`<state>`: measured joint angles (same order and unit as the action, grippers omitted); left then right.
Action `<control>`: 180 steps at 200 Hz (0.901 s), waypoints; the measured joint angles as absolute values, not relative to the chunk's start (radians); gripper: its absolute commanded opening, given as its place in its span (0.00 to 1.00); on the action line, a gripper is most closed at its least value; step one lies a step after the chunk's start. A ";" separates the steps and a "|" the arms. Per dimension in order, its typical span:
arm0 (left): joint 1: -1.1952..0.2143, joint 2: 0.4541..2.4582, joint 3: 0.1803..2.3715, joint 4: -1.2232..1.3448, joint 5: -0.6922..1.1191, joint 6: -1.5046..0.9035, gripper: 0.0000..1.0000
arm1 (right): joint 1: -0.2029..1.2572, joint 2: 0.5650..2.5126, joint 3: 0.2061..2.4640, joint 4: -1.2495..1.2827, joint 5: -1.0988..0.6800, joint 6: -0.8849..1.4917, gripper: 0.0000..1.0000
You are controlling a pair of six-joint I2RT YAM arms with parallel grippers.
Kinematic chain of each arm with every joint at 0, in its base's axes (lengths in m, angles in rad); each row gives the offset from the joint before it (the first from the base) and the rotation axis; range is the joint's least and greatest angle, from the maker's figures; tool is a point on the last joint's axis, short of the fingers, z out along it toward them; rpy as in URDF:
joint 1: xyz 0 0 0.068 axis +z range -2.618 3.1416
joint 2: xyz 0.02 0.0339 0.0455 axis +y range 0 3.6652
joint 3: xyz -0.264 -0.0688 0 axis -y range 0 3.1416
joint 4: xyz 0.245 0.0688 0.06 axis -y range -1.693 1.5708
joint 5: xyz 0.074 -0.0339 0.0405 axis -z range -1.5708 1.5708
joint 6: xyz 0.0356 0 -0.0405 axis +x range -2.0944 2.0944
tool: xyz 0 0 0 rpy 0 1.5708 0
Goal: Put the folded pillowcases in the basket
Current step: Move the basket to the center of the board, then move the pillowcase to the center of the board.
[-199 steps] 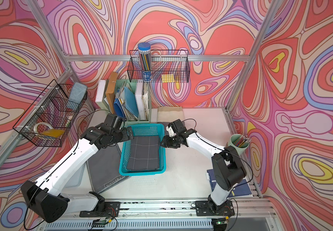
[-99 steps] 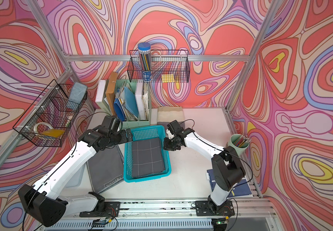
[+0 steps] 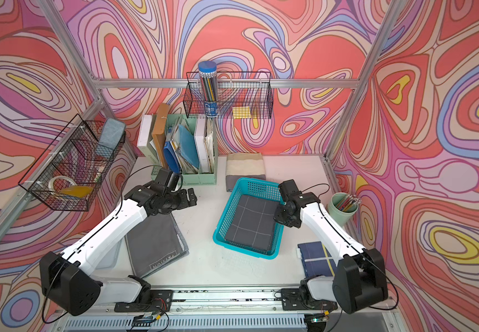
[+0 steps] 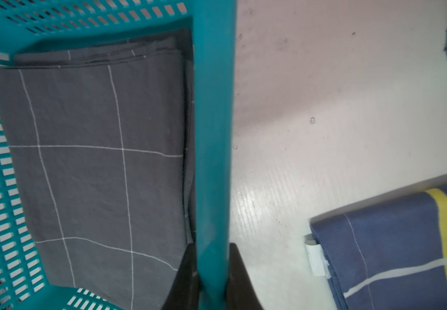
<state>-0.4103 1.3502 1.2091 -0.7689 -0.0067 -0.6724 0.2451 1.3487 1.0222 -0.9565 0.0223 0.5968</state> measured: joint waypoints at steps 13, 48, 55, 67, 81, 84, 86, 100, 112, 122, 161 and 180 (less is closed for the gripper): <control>-0.410 1.350 1.204 -0.762 0.000 -0.676 0.99 | 0.230 1.393 1.033 -0.952 0.028 0.588 0.12; -0.406 1.349 1.180 -0.755 0.004 -0.685 0.99 | 0.222 1.481 1.054 -0.930 0.076 0.564 0.40; -0.406 1.348 1.170 -0.755 0.002 -0.690 0.99 | 0.222 1.494 1.053 -0.932 0.086 0.565 0.44; -0.405 1.346 1.148 -0.756 -0.009 -0.709 0.99 | 0.222 1.498 1.048 -0.933 0.100 0.564 0.50; -0.397 1.343 1.121 -0.762 -0.032 -0.741 0.99 | 0.222 1.479 1.047 -0.942 0.117 0.569 0.54; -0.392 1.343 1.114 -0.764 -0.040 -0.752 0.99 | 0.222 1.466 1.047 -0.947 0.122 0.571 0.56; -0.391 1.343 1.112 -0.765 -0.042 -0.757 0.99 | 0.222 1.461 1.047 -0.949 0.124 0.572 0.57; -0.363 1.343 1.090 -0.781 -0.072 -0.800 0.99 | 0.222 1.404 1.049 -0.965 0.139 0.574 0.63; -0.340 1.343 1.081 -0.794 -0.092 -0.827 0.99 | 0.222 1.349 1.057 -0.987 0.147 0.567 0.64; -0.323 1.343 1.077 -0.809 -0.113 -0.853 0.99 | 0.222 1.303 1.072 -1.004 0.150 0.567 0.60; -0.207 1.333 1.015 -0.825 -0.107 -0.958 0.84 | 0.222 1.162 1.087 -1.024 0.134 0.558 0.00; -0.143 1.330 0.947 -0.830 -0.097 -1.017 0.45 | 0.222 1.120 1.087 -1.023 0.125 0.553 0.00</control>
